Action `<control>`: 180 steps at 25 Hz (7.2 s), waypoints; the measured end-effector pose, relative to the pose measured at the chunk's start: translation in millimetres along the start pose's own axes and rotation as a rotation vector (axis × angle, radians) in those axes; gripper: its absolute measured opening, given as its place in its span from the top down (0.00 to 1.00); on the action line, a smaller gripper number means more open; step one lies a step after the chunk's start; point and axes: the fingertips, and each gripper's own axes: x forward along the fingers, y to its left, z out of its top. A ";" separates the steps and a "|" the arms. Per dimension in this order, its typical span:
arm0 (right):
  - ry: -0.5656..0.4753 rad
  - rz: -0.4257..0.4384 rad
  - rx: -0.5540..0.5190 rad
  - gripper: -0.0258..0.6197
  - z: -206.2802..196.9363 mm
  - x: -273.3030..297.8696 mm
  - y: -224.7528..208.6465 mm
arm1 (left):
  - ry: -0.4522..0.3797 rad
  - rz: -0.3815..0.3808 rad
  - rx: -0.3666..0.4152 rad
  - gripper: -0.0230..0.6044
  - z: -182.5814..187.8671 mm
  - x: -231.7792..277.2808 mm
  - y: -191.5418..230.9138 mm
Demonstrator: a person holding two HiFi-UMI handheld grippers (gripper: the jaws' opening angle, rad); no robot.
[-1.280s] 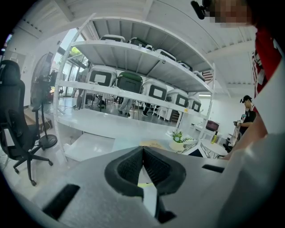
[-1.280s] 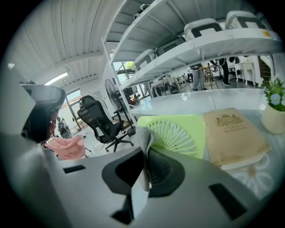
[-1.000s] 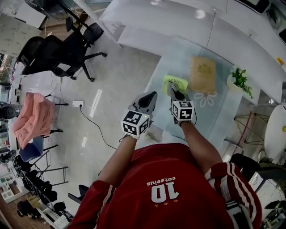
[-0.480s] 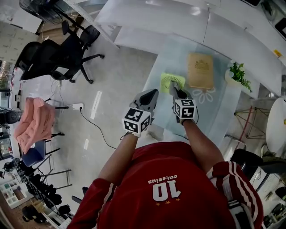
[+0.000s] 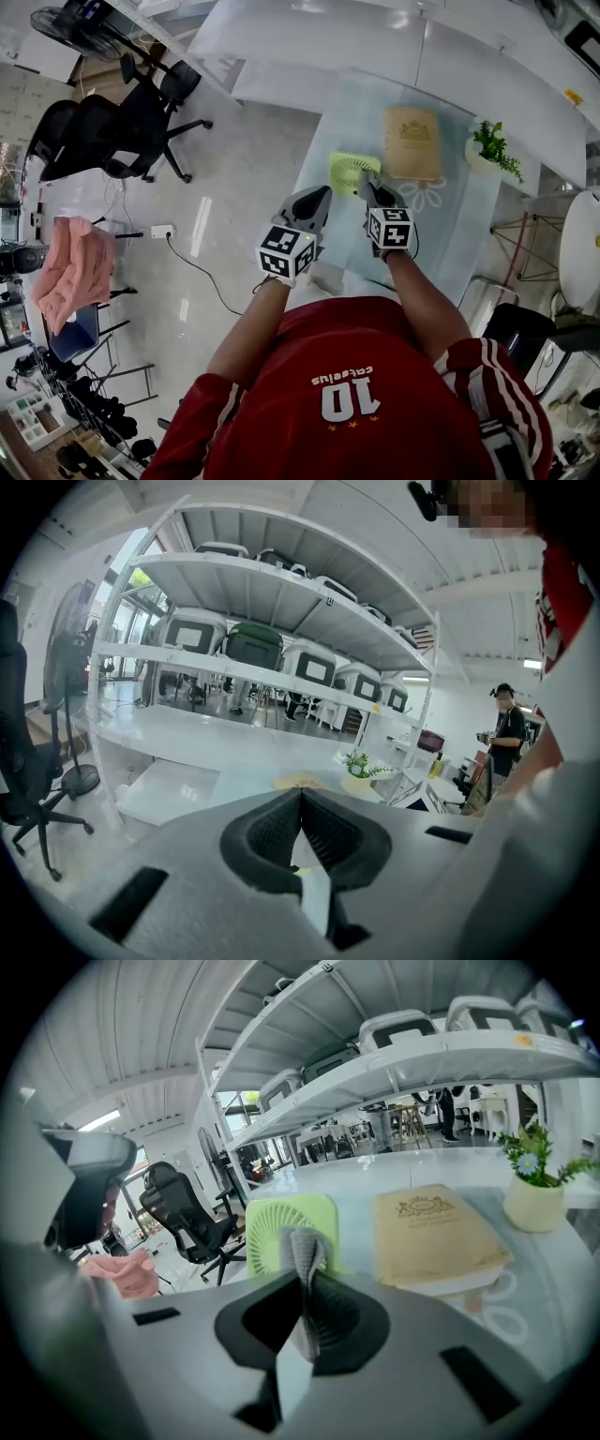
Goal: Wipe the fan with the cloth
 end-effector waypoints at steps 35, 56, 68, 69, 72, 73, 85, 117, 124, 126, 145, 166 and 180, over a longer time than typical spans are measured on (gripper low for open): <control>-0.043 -0.123 0.040 0.94 -18.5 -44.6 -6.2 | -0.017 -0.045 -0.033 0.96 -2.1 -22.2 -6.2; -0.016 0.036 0.024 0.94 -17.7 15.7 71.4 | 0.039 0.101 -0.044 0.96 -24.1 -62.8 62.5; 0.033 0.055 -0.001 0.94 -25.9 50.7 78.1 | 0.059 0.119 -0.041 0.96 -22.9 -61.2 80.6; 0.037 0.054 -0.002 0.94 -27.1 52.7 77.3 | 0.062 0.121 -0.040 0.96 -23.6 -61.2 81.9; 0.044 0.047 -0.006 0.94 -30.9 55.8 74.3 | 0.071 0.124 -0.040 0.96 -25.7 -61.5 84.1; 0.046 0.046 -0.009 0.94 -32.2 56.2 73.7 | 0.071 0.126 -0.040 0.96 -26.0 -62.0 84.5; 0.046 0.005 -0.010 0.94 -31.0 43.2 48.8 | 0.063 0.105 -0.026 0.96 -20.2 -55.4 71.7; 0.047 -0.091 0.035 0.94 -36.7 -8.3 -26.7 | 0.071 -0.029 -0.053 0.96 -19.1 19.2 6.2; 0.028 -0.141 0.041 0.94 -34.4 -27.3 -53.9 | 0.053 -0.022 -0.062 0.96 -17.3 24.1 7.0; 0.015 -0.158 0.043 0.94 -30.7 -35.1 -58.7 | 0.043 -0.023 -0.053 0.96 -14.1 23.5 9.6; -0.168 -0.277 0.069 0.94 28.6 -198.1 -21.9 | -0.051 -0.085 0.082 0.96 20.2 -106.9 15.8; -0.468 -0.208 -0.137 0.94 120.6 -394.6 182.9 | -0.241 -0.251 0.149 0.97 106.1 -277.6 -54.4; -0.600 -0.047 -0.199 0.94 143.7 -497.7 236.8 | -0.389 -0.232 0.170 0.97 127.7 -377.7 -97.7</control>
